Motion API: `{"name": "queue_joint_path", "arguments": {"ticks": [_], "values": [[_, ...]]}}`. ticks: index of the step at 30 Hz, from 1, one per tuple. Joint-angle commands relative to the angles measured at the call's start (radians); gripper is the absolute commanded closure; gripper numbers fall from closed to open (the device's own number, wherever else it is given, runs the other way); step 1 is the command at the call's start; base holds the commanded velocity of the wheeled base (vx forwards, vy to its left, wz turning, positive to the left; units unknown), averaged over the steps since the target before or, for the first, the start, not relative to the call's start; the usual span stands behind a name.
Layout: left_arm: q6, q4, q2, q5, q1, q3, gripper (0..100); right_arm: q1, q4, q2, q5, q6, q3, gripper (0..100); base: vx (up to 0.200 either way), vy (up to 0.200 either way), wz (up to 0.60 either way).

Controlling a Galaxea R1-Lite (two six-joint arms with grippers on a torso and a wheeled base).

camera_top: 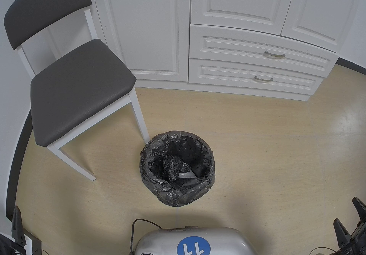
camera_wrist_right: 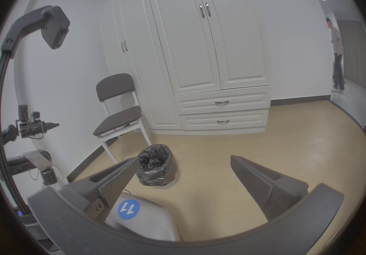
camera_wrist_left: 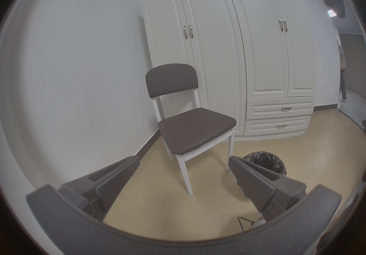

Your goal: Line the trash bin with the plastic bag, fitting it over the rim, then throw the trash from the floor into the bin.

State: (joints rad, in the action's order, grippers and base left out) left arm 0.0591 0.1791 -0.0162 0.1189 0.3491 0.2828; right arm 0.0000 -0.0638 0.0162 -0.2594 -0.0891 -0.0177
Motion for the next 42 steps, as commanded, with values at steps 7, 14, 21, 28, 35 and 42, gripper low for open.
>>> {"name": "queue_joint_path", "arguments": {"ticks": [7,14,21,28,35,42], "values": [[0.001,0.002,0.016,0.045,0.001,-0.007,0,0.0,-0.001,-0.016,0.109,0.108,0.018,0,0.0,0.0,0.0],[0.004,0.0,0.016,0.105,0.001,-0.045,0,0.0,-0.001,-0.016,0.216,0.174,0.018,0,0.0,0.0,0.0],[0.01,-0.003,0.016,0.13,0.001,-0.1,0,0.0,-0.002,-0.016,0.244,0.17,0.018,0,0.0,0.0,0.0],[0.01,-0.086,0.016,0.13,0.001,-0.203,0,0.0,-0.001,-0.016,0.177,0.172,0.018,0,0.0,0.0,0.0],[-0.004,-0.208,0.016,0.125,0.001,-0.267,0,0.0,-0.001,-0.016,0.141,0.157,0.018,0,0.0,0.0,0.0],[-0.005,-0.208,0.016,0.191,0.001,-0.267,0,0.0,0.01,-0.016,0.092,0.112,0.018,0,0.0,0.0,0.0]]}}
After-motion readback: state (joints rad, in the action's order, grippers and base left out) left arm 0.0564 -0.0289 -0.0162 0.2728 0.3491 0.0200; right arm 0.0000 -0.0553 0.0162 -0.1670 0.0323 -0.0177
